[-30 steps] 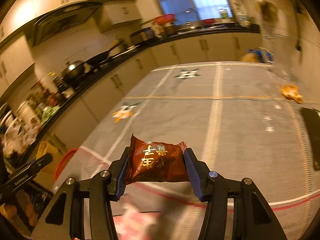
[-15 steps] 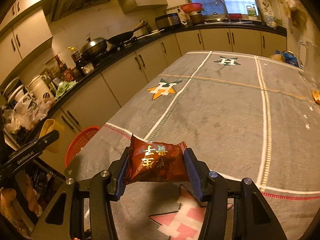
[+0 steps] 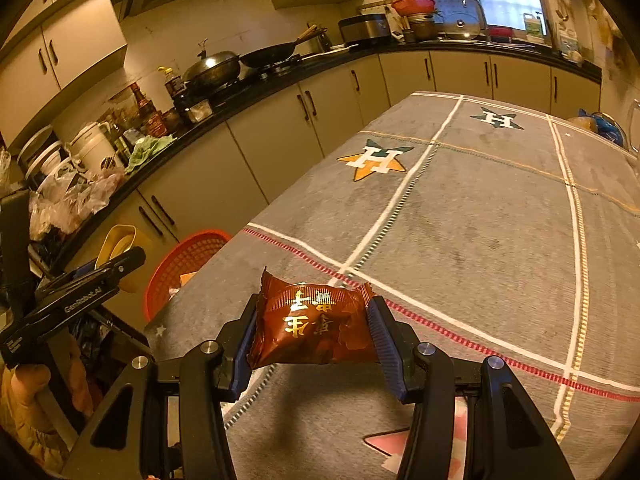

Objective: Collect trash
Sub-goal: 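Carry the gold lid and red wrapper over the red wastebasket, then open both tools to drop the lid and wrapper into the basket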

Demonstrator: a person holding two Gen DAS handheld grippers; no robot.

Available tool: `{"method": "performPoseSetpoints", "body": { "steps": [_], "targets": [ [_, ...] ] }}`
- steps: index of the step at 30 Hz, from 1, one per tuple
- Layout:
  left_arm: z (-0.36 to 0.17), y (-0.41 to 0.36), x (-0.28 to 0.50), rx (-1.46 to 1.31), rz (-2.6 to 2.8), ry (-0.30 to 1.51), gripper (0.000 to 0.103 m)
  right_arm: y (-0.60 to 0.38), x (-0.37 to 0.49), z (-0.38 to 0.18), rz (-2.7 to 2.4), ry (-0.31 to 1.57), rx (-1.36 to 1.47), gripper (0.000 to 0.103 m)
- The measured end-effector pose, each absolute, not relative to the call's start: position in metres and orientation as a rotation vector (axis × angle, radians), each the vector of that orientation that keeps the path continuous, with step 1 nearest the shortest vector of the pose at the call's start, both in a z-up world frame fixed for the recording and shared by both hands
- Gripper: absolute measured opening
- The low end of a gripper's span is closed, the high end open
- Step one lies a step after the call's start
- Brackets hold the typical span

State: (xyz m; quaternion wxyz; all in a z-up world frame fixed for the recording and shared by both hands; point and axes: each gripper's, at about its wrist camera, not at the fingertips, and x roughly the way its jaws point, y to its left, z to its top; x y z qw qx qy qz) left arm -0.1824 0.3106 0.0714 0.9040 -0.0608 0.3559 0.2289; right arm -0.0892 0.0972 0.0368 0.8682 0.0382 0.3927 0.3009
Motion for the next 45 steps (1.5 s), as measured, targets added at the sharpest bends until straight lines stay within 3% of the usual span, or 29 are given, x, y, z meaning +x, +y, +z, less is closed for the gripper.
{"method": "performPoseSetpoints", "body": {
  "steps": [20, 32, 37, 40, 45],
  "targets": [
    [0.054, 0.401, -0.203, -0.284, 0.499, 0.72, 0.066, 0.184, -0.079, 0.053, 0.823, 0.851, 0.033, 0.057],
    [0.03, 0.444, -0.202, -0.389, 0.444, 0.748, 0.066, 0.294, -0.038, 0.041, 1.017, 0.951, 0.13, 0.057],
    [0.02, 0.454, -0.195, -0.417, 0.443, 0.762, 0.067, 0.33, -0.024, 0.017, 1.027, 1.012, 0.143, 0.059],
    [0.017, 0.455, -0.192, -0.427, 0.429, 0.772, 0.067, 0.336, -0.021, 0.009, 1.022, 1.029, 0.158, 0.068],
    [0.02, 0.446, -0.193, -0.379, 0.463, 0.77, 0.067, 0.321, -0.024, 0.011, 0.985, 1.006, 0.132, 0.069]
  ]
}}
